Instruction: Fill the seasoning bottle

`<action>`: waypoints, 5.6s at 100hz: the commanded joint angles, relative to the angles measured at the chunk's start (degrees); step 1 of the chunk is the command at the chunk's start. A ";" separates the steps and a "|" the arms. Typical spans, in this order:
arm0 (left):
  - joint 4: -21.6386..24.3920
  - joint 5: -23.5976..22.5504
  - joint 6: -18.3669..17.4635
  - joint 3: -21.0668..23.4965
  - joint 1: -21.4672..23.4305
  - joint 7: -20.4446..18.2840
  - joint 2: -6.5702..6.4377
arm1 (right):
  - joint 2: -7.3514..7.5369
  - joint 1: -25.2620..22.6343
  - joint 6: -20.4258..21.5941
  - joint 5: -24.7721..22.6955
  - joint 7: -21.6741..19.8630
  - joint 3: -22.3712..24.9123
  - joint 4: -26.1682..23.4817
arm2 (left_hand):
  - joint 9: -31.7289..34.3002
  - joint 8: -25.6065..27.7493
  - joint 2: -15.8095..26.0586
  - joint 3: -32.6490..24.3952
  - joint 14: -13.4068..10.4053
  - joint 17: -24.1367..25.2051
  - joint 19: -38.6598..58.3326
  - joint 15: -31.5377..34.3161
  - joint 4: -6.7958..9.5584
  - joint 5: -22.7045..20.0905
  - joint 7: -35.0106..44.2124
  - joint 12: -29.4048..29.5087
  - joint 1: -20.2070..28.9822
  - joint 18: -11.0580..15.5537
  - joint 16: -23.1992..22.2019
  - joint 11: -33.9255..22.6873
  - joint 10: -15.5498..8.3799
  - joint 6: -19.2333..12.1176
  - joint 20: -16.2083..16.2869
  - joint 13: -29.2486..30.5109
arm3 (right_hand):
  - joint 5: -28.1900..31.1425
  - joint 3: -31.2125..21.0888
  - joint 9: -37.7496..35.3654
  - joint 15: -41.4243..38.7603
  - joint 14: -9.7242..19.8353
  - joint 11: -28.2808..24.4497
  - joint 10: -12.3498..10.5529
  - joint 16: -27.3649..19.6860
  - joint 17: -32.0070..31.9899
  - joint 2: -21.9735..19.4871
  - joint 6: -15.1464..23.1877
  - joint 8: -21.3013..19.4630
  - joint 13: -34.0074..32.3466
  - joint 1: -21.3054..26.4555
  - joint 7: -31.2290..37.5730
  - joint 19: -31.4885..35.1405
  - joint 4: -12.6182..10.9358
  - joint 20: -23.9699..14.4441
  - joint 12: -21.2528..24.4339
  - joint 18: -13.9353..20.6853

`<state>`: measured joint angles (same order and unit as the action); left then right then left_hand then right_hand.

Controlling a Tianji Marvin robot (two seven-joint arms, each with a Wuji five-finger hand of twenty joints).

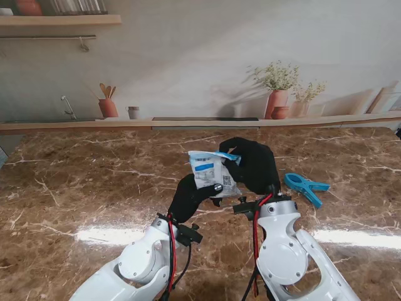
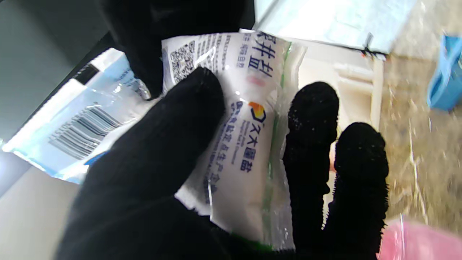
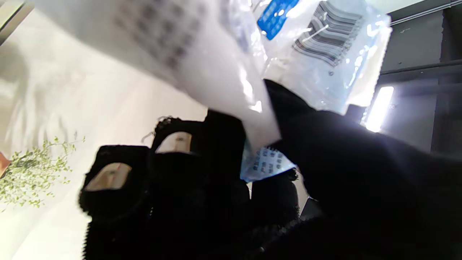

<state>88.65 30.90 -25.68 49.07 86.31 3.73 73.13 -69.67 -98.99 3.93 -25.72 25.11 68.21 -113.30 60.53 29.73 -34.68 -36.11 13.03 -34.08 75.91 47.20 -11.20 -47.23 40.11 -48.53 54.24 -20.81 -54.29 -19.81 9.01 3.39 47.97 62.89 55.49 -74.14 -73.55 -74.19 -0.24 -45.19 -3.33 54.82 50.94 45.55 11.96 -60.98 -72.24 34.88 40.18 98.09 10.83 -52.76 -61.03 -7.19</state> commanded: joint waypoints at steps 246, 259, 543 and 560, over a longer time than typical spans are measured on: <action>-3.31 -42.17 32.50 11.77 -19.03 -18.23 -8.80 | 3.49 -0.99 -4.84 -10.72 -7.96 8.99 20.46 | 5.57 16.10 7.46 -18.51 -1.16 -5.40 6.53 8.73 -0.52 -13.28 16.82 -4.27 7.92 -3.22 -7.02 -17.59 -3.09 -9.45 8.96 7.51 | -21.90 25.55 36.57 67.09 2.04 38.18 1.56 -41.76 -37.71 -16.65 -6.67 32.50 38.78 -22.79 -24.05 -66.30 -11.76 34.24 47.67 9.44; -3.54 -44.11 33.10 10.87 -20.48 -19.52 -9.20 | 3.38 -0.89 -5.00 -10.74 -7.45 9.10 20.60 | 5.62 16.04 7.48 -18.57 -1.02 -5.51 6.61 8.77 -0.54 -13.31 16.80 -4.20 7.85 -3.17 -7.00 -17.63 -3.21 -9.41 8.96 7.52 | -21.60 25.41 36.38 67.01 1.93 38.08 1.65 -41.68 -37.72 -16.69 -6.57 32.40 38.69 -22.77 -23.84 -66.31 -11.73 34.35 47.61 9.26; -7.82 -63.31 35.09 -12.91 -45.39 -30.26 -10.35 | 3.08 -1.98 -4.62 -8.60 -7.23 10.36 21.80 | 5.94 9.05 6.43 -16.59 -3.03 -7.29 7.60 8.94 -2.72 -7.59 14.31 -4.60 3.66 -0.85 -5.97 -14.55 -2.92 -8.94 7.16 8.34 | -18.72 23.75 32.56 65.46 0.18 36.89 2.02 -38.91 -36.35 -16.70 -6.06 31.38 36.36 -22.64 -22.00 -63.07 -10.82 31.19 45.05 6.70; -7.47 -63.71 35.16 -13.33 -45.95 -31.33 -10.57 | 3.06 -1.94 -4.61 -8.56 -7.18 10.38 21.84 | 5.90 7.12 7.24 -15.82 -3.08 -7.19 7.55 8.86 -2.34 -6.28 14.29 -4.67 2.30 -0.72 -5.81 -14.32 -2.73 -9.52 7.05 8.26 | -18.54 23.70 32.42 65.42 0.19 36.82 1.88 -38.85 -36.37 -16.80 -5.88 31.35 36.32 -22.72 -21.91 -63.02 -10.83 31.06 44.99 6.58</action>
<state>80.75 -32.91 9.26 35.53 41.15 -27.21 62.55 -66.43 -100.44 -0.57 -34.62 18.59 78.54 -91.87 61.11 35.35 -36.64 -41.58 12.30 -40.42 80.22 53.94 -16.06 -49.33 42.79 -50.20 52.49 -21.64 -60.24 -27.54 11.42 3.50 55.53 68.00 36.39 -49.55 -40.53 -8.42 -0.18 -8.52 -1.18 14.97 14.67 29.42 4.95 -28.76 -35.54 14.90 17.55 34.75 0.94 -20.40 -15.41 -0.70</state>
